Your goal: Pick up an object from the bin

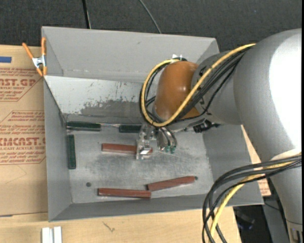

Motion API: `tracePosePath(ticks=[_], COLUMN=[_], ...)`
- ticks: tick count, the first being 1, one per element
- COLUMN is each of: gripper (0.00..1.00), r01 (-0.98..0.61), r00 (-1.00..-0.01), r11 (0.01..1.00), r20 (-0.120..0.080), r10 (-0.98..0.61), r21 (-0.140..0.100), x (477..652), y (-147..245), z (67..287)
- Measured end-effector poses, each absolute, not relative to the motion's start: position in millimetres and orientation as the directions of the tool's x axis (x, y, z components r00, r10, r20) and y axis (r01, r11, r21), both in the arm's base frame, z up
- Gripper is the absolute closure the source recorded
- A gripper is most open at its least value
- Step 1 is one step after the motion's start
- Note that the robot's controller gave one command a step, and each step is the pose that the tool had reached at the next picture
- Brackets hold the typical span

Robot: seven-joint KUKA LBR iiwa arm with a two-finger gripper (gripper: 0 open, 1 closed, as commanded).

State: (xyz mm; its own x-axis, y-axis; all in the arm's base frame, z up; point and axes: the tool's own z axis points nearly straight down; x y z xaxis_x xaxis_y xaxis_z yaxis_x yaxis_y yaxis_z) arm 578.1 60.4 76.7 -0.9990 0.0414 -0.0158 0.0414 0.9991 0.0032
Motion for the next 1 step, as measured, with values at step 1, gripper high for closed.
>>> tracePosePath(ticks=[1], gripper=[1.0], r01=[0.019], r00=[-1.0], r11=[1.0], r20=[-0.008], r10=[0.019], r21=[0.002], x=[574.0], y=[57.4], z=[240.3])
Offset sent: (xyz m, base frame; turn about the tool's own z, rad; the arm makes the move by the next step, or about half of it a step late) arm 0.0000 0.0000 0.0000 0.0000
